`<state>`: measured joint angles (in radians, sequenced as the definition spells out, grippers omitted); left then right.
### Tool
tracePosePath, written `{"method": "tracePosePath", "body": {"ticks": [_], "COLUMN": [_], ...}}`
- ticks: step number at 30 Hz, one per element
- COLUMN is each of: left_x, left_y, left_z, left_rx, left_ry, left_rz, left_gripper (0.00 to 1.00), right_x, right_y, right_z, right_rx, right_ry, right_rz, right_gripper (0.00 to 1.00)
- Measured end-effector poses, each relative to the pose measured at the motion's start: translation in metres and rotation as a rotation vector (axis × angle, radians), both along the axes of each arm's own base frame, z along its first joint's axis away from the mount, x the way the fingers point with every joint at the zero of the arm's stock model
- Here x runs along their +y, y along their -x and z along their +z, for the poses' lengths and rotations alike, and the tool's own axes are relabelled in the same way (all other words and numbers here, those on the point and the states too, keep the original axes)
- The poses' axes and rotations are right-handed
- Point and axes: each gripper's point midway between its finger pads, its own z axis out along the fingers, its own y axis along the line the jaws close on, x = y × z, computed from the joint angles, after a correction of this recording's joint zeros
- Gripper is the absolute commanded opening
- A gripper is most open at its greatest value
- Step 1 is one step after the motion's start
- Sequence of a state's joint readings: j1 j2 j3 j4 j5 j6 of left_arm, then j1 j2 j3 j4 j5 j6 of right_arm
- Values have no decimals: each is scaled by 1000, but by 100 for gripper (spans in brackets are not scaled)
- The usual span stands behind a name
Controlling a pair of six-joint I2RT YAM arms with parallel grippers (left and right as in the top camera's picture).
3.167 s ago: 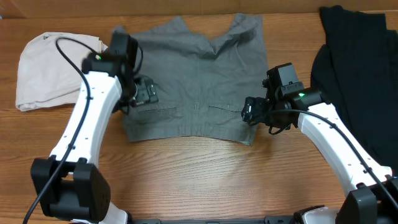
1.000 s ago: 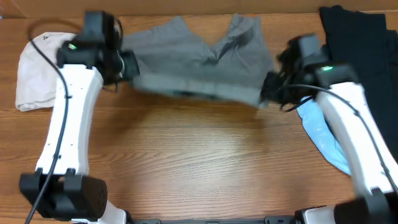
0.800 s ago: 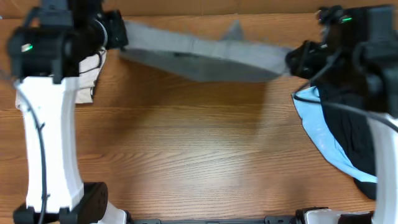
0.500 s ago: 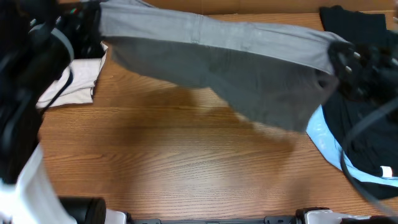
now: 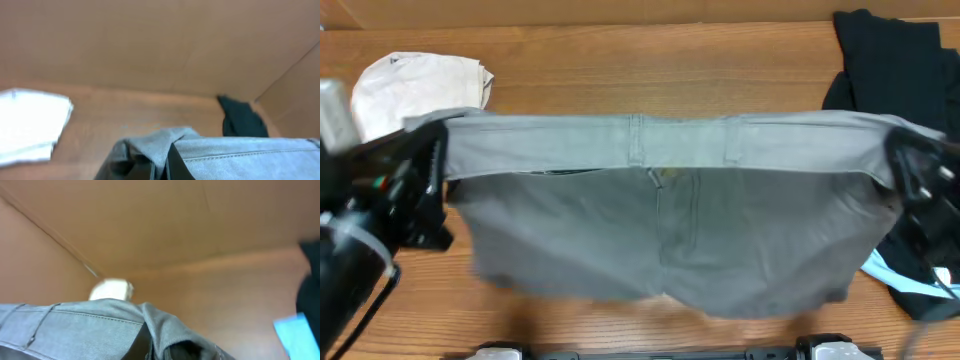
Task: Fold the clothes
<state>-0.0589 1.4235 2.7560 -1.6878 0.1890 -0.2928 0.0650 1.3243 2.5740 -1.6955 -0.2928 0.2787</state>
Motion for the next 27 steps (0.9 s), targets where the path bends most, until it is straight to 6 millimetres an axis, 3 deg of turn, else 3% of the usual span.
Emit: {"method": "tracePosePath", "body": {"ticks": [3,7,12,17,20,21,22,23,24,25,27], "left_x": [1,3,4,4,4,4,4,6,11,19,34], "left_y": [-32,-92,-154,-214,-264,-279,-289,-306,-325,-345,-378], "left_z": [-33,-105,-199,-275,-311,-323,-330,-344,-352,-358,-368], "left_rx": [146,426,707,804,770,757,746,725,679,628,538], "left_ry": [3,-7,-33,-62,-70,-71,-72,-82,-94,-102,-102], "left_rz": [22,69,106,128,140,143,146,157,187,215,265], "left_gripper": [4,4,4,4,6,13,29,62,86,100,100], "right_x": [3,7,11,14,16,17,17,16,12,7,0], "right_y": [-35,-95,-155,-209,-248,-259,-276,-290,-305,-319,-351], "right_z": [-41,-113,-189,-251,-283,-292,-302,-309,-317,-322,-325], "right_rx": [170,428,622,699,686,679,658,632,602,569,465], "right_ry": [16,41,71,83,90,91,91,102,121,135,148], "right_rz": [5,19,36,40,40,39,36,29,13,0,-18], "right_gripper": [4,4,4,4,6,13,25,59,100,100,100]}}
